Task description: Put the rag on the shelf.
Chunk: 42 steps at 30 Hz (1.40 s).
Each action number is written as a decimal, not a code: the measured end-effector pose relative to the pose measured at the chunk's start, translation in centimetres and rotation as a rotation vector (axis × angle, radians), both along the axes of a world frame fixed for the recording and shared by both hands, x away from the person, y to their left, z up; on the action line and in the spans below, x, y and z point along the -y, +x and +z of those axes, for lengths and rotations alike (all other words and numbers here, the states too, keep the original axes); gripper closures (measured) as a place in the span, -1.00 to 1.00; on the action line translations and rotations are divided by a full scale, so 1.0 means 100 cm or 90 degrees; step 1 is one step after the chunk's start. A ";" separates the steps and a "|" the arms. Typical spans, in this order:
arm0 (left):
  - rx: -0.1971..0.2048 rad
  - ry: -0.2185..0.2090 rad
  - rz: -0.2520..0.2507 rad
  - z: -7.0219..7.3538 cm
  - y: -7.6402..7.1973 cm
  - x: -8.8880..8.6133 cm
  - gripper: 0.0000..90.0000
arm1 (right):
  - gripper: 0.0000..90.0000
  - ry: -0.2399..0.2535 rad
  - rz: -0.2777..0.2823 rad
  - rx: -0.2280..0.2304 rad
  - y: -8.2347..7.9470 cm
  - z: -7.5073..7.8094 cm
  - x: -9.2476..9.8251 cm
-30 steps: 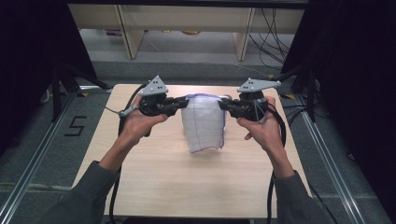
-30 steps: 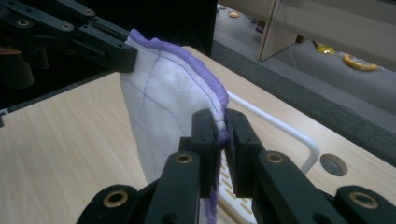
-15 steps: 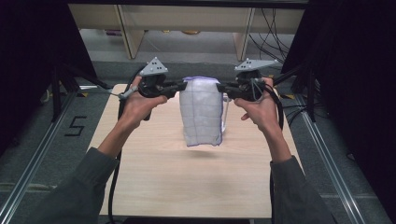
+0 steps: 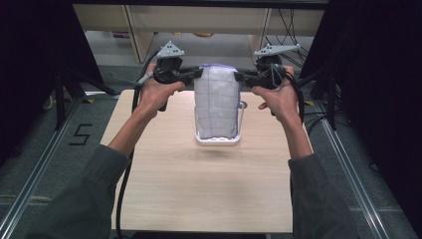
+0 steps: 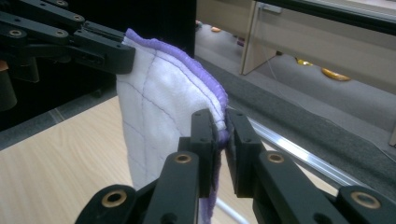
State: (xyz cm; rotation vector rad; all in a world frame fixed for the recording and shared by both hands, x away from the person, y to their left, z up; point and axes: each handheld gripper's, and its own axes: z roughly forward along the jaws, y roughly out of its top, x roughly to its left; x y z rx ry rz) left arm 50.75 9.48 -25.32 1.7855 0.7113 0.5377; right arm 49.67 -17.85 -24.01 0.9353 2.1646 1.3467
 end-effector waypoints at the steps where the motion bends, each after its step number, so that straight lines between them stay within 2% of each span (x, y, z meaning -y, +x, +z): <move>1: -0.002 -0.007 0.001 0.001 0.003 0.001 0.85 | 0.83 0.000 0.000 0.000 0.000 0.000 0.000; 6: -0.003 -0.016 0.016 0.002 0.017 0.009 0.85 | 0.82 0.005 -0.010 0.003 0.017 0.002 0.003; 8: -0.004 -0.020 0.020 -0.001 0.023 0.011 0.85 | 0.81 0.009 -0.016 -0.010 0.024 0.002 0.003; 11: -0.006 -0.022 0.029 -0.008 0.033 0.014 0.84 | 0.81 0.002 -0.022 -0.019 0.035 -0.003 0.002; 12: -0.006 -0.029 0.032 -0.011 0.036 0.015 0.84 | 0.81 -0.009 -0.022 -0.014 0.040 -0.005 0.001; 16: -0.028 -0.056 0.029 -0.022 0.051 0.019 0.82 | 0.81 -0.006 -0.046 -0.028 0.053 -0.014 -0.003; 17: -0.033 -0.054 0.032 -0.025 0.054 0.020 0.82 | 0.81 -0.009 -0.049 -0.025 0.058 -0.017 -0.004; 22: -0.061 -0.057 0.036 -0.040 0.067 0.021 0.82 | 0.81 -0.013 -0.066 -0.049 0.074 -0.030 -0.011; 24: -0.067 -0.062 0.039 -0.047 0.071 0.021 0.82 | 0.81 -0.024 -0.073 -0.057 0.079 -0.034 -0.014; 27: -0.081 -0.055 0.054 -0.055 0.075 0.020 0.82 | 0.81 -0.030 -0.079 -0.056 0.085 -0.041 -0.017; 29: -0.088 -0.058 0.062 -0.059 0.079 0.018 0.83 | 0.81 -0.046 -0.083 -0.057 0.088 -0.043 -0.016; 30: -0.093 -0.050 0.068 -0.061 0.079 0.018 0.83 | 0.82 -0.046 -0.094 -0.070 0.090 -0.046 -0.017; 32: -0.095 -0.041 0.068 -0.065 0.081 0.019 0.83 | 0.82 -0.050 -0.096 -0.069 0.091 -0.048 -0.017; 35: -0.102 -0.019 0.074 -0.070 0.082 0.022 0.83 | 0.82 -0.061 -0.108 -0.089 0.094 -0.053 -0.019; 38: -0.117 -0.018 0.081 -0.077 0.085 0.022 0.83 | 0.82 -0.071 -0.123 -0.099 0.098 -0.060 -0.021; 42: -0.140 -0.008 0.086 -0.092 0.088 0.021 0.83 | 0.82 -0.086 -0.125 -0.115 0.103 -0.069 -0.023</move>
